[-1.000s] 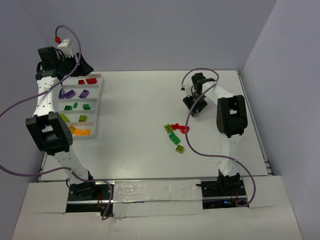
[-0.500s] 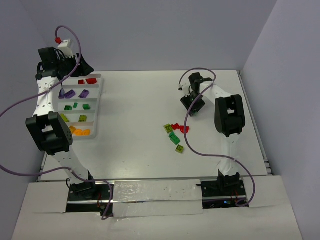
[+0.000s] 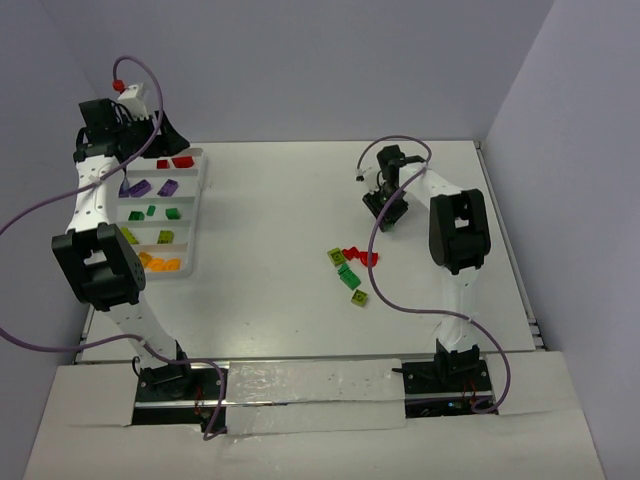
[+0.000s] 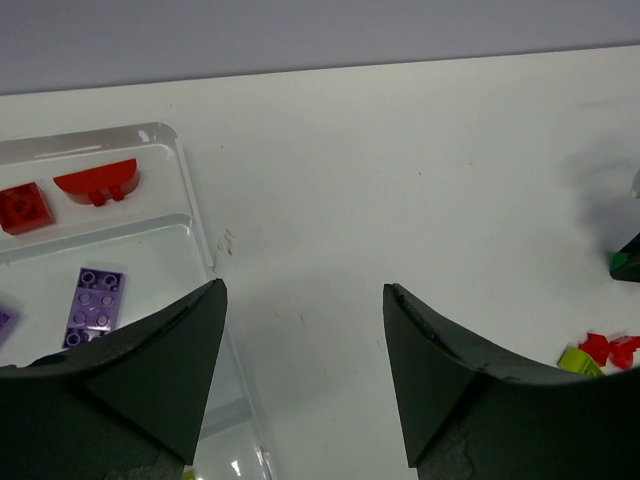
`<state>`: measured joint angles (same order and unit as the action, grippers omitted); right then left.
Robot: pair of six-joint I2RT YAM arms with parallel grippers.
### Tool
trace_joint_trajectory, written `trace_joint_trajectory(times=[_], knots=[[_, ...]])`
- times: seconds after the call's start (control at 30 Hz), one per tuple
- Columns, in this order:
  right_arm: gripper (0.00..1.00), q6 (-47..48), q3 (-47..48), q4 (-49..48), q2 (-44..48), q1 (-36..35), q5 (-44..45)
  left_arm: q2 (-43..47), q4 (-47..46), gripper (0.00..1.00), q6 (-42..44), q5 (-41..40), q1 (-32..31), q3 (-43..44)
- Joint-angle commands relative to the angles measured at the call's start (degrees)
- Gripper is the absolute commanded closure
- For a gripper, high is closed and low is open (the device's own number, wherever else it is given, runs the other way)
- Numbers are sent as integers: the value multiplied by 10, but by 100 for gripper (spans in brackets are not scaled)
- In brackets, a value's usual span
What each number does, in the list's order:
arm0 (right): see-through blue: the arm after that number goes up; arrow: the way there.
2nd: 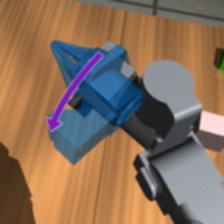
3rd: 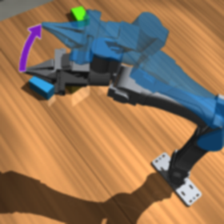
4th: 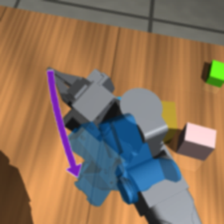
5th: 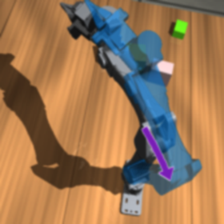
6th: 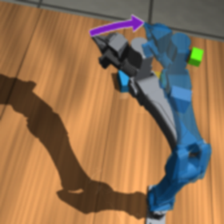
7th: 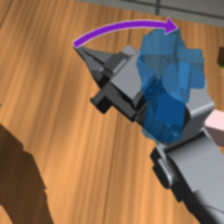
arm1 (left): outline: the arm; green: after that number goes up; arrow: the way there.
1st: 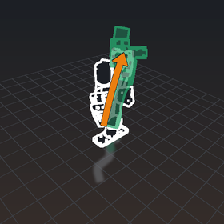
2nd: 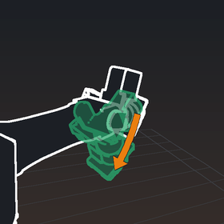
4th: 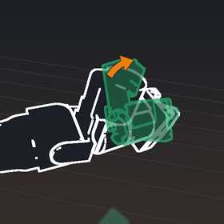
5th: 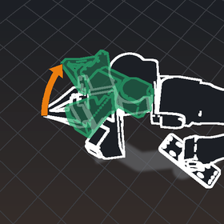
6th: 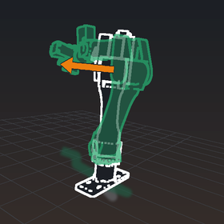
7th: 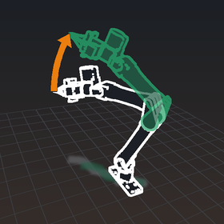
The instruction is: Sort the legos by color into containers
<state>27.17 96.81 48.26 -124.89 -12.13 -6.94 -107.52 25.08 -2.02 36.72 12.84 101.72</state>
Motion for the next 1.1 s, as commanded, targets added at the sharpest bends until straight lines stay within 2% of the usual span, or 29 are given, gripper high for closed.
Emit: trace_joint_trajectory(times=[0.0,0.13,0.2,0.4,0.53,0.6,0.63,0.7,0.73,0.77,0.8,0.83,0.87,0.9,0.93,1.0,1.07], knots=[[63,1,-10,16,32,-4,-28,47,-20,27,-14,37,-2,-25],[65,-30,26,25,87,-3,-129,100,-96,27,-36,98,-3,-109],[65,-60,42,27,116,-1,-242,130,-172,27,-52,135,-6,-162],[65,-155,107,14,161,-1,-462,214,-262,27,-33,201,-36,-292],[66,-250,116,-56,173,-2,-557,277,-290,26,41,209,-95,-358],[66,-313,96,-114,182,-5,-626,309,-303,26,86,198,-155,-382],[66,-356,87,-154,188,-7,-636,313,-307,26,90,195,-172,-392],[66,-502,31,-362,215,-10,-680,334,-337,25,114,175,-226,-415],[66,-540,14,-416,221,-11,-688,339,-349,25,117,164,-254,-420],[66,-552,-7,-431,223,-11,-695,346,-363,25,120,155,-257,-422],[66,-641,-36,-542,230,-12,-702,354,-378,25,122,146,-284,-431],[66,-693,-48,-600,233,-13,-707,355,-390,25,127,137,-298,-436],[66,-791,-68,-705,231,-16,-716,356,-408,25,132,118,-322,-439],[66,-881,-79,-766,230,-19,-721,355,-426,25,141,101,-335,-444],[66,-889,-87,-825,227,-21,-721,354,-429,25,142,99,-346,-444],[67,-1045,-101,-999,214,-30,-733,348,-473,26,133,79,-367,-445],[67,-1077,-105,-1025,214,-37,-736,340,-488,27,120,75,-380,-440]])
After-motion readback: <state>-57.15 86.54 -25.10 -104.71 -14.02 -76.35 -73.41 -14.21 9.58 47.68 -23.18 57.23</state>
